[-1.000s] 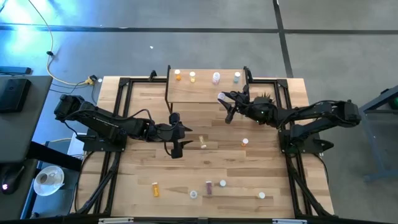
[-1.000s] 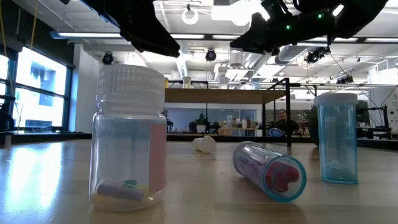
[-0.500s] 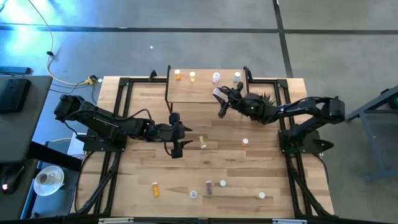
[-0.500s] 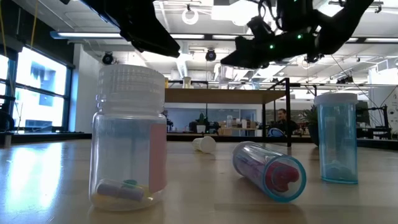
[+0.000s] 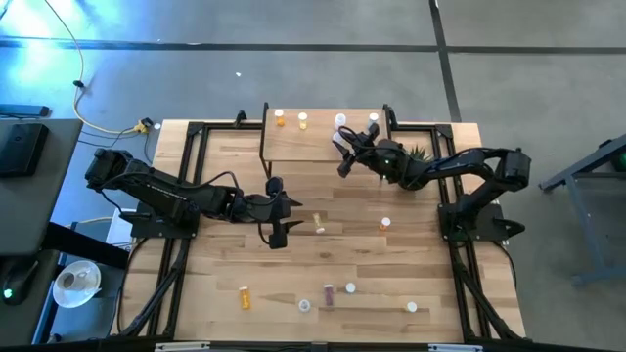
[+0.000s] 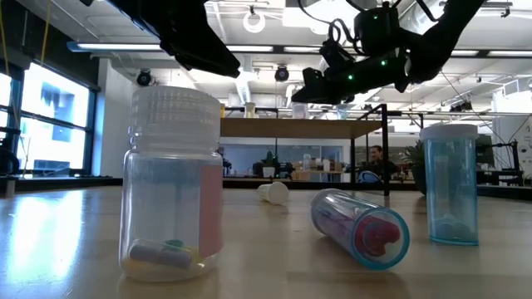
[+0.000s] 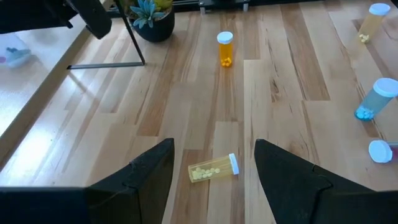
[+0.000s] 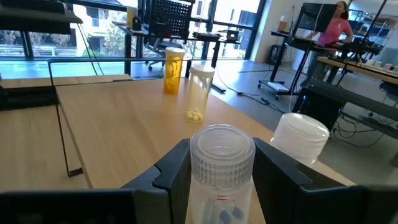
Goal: Pick and place medicine bottles onto shelf by color
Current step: Put the top white pill bottle on the shelf aligned with the other white pill bottle, then put the top orange pill bottle on the shelf aligned with the other orange pill bottle
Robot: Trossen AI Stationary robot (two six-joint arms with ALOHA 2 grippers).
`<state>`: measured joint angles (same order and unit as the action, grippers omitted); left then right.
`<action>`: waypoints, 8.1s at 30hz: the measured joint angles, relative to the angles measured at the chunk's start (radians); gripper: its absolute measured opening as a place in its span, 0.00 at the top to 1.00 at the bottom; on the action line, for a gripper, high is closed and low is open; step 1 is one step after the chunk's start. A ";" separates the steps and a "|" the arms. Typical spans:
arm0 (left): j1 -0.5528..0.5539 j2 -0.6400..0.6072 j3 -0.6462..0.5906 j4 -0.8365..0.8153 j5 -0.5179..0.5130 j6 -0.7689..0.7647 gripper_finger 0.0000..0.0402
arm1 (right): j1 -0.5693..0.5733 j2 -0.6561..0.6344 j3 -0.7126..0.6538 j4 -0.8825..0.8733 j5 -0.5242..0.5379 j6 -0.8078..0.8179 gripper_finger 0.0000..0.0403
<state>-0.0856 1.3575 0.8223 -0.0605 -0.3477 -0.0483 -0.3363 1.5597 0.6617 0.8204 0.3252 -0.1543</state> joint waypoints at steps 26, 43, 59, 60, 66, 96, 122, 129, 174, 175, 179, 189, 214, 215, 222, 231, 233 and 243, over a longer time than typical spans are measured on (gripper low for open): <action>0.000 0.000 0.000 -0.002 -0.002 0.000 0.47 | -0.031 -0.001 0.000 -0.031 -0.006 0.086 0.53; 0.000 0.000 0.000 -0.005 -0.004 0.000 0.47 | 0.014 -0.132 0.000 -0.134 0.014 0.046 0.52; 0.000 0.000 0.000 -0.021 -0.004 0.000 0.47 | 0.294 -0.510 -0.001 -0.815 -0.003 0.280 0.52; 0.000 0.000 0.000 -0.022 -0.004 0.000 0.47 | 0.315 -0.527 -0.001 -0.844 -0.007 0.301 0.52; 0.000 0.000 0.000 -0.020 -0.004 -0.001 0.47 | 0.434 -0.592 -0.001 -0.990 -0.019 0.423 0.52; 0.000 0.000 0.000 -0.021 -0.004 -0.003 0.47 | 0.859 -0.605 -0.087 -1.470 0.092 1.008 0.52; 0.000 0.000 0.000 -0.021 -0.003 -0.003 0.47 | 0.940 -0.605 -0.474 -1.076 0.324 1.070 0.52; 0.000 0.000 0.000 -0.021 -0.003 -0.001 0.47 | 0.938 -0.605 -0.618 -0.738 0.354 0.972 0.52; 0.000 0.000 0.000 -0.017 -0.003 -0.001 0.47 | 0.810 -0.583 -0.649 -0.556 0.298 0.803 0.58; 0.000 0.000 0.000 -0.017 -0.003 -0.001 0.47 | 0.807 -0.583 -0.649 -0.552 0.293 0.801 0.59; 0.000 0.000 0.000 -0.017 -0.003 0.000 0.47 | 0.798 -0.583 -0.649 -0.545 0.269 0.800 0.66; 0.000 0.000 0.000 -0.017 -0.003 0.000 0.47 | 0.785 -0.583 -0.649 -0.526 0.268 0.800 0.75; 0.000 0.000 0.000 -0.016 -0.003 0.000 0.47 | 0.739 -0.583 -0.648 -0.311 0.236 0.672 0.78; 0.000 0.000 0.000 -0.015 -0.003 0.000 0.47 | 0.728 -0.583 -0.644 -0.307 0.221 0.670 0.78; 0.010 0.000 0.000 0.009 0.007 0.021 0.47 | 0.669 -0.583 -0.535 -0.388 0.137 0.614 0.78; 0.075 0.000 0.000 0.015 0.145 0.042 0.47 | 0.631 -0.573 -0.299 -0.609 0.110 0.517 0.78; 0.087 0.000 0.000 0.017 0.170 0.042 0.47 | 0.618 -0.554 -0.262 -0.614 0.082 0.490 0.78; 0.129 0.000 0.000 0.133 0.299 0.042 0.47 | 0.523 -0.334 -0.090 -0.623 -0.097 0.434 0.78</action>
<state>0.0435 1.3579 0.8223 0.0726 -0.0490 -0.0067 0.1869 1.2259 0.5714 0.1978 0.2281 0.2795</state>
